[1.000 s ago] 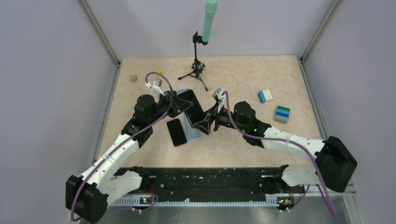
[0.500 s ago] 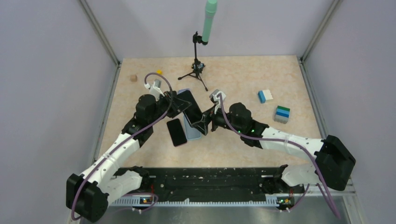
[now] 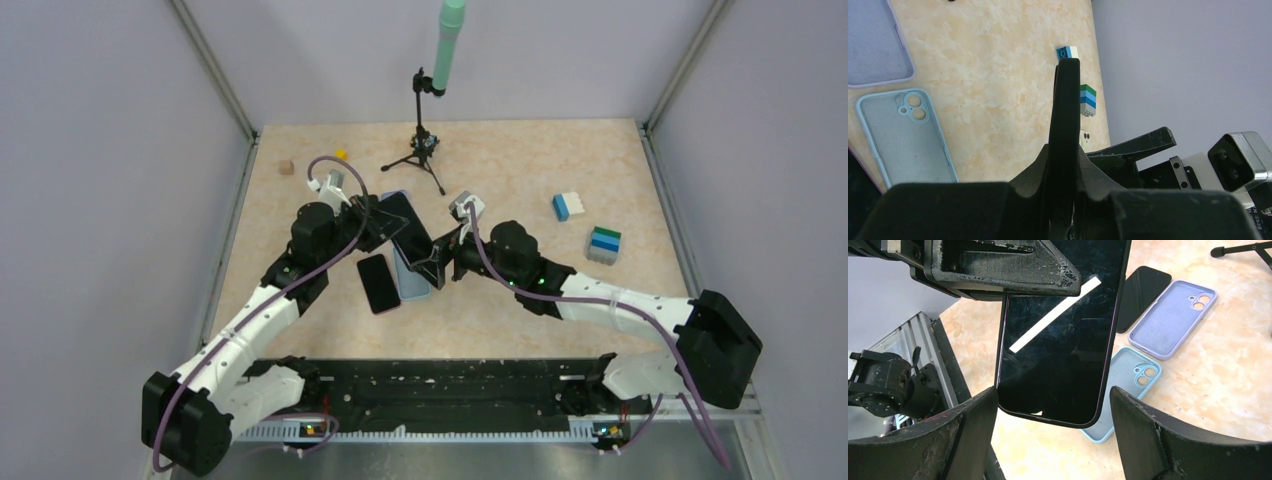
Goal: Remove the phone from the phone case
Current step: Remove the phone case from the phone.
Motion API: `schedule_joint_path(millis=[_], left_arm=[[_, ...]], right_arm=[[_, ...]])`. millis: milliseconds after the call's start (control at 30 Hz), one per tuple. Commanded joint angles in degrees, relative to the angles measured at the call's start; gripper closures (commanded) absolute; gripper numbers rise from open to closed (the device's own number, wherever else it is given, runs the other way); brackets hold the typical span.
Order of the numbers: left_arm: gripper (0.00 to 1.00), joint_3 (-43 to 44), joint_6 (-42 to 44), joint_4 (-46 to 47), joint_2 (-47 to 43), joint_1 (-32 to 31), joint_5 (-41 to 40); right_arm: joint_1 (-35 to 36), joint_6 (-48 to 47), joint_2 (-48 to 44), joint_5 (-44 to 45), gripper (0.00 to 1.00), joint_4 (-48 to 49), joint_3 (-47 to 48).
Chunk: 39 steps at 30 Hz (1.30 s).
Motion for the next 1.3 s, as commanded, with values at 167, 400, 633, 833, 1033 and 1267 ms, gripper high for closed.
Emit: schedule_joint_path(millis=[167, 400, 633, 833, 1033, 1267], left_arm=[[1.0, 4.99, -7.12, 10.5, -2.71, -1.35, 4.82], [1.0, 5.26, -7.34, 10.72, -2.28, -1.35, 5.17], [1.0, 5.79, -7.06, 10.31, -1.91, -1.3, 4.43], [1.0, 6.15, -6.53, 9.91, -1.56, -1.35, 3.39], [1.0, 6.32, -5.9, 9.25, -1.47, -1.35, 2.75], [1.0, 6.18, -5.63, 8.85, -1.47, -1.26, 2.45]], right_arm=[[1.04, -1.34, 0.42, 5.08, 0.22, -4.88, -3.08], [1.06, -3.7, 1.24, 4.97, 0.23, -7.29, -3.28], [1.06, -5.5, 0.49, 6.97, 0.23, -9.16, -4.29], [1.0, -7.41, -1.53, 6.51, 0.23, -9.59, -5.6], [0.97, -7.88, -3.65, 6.37, 0.23, -9.68, -6.52], [0.98, -5.0, -4.65, 5.07, 0.23, -8.11, -6.57]])
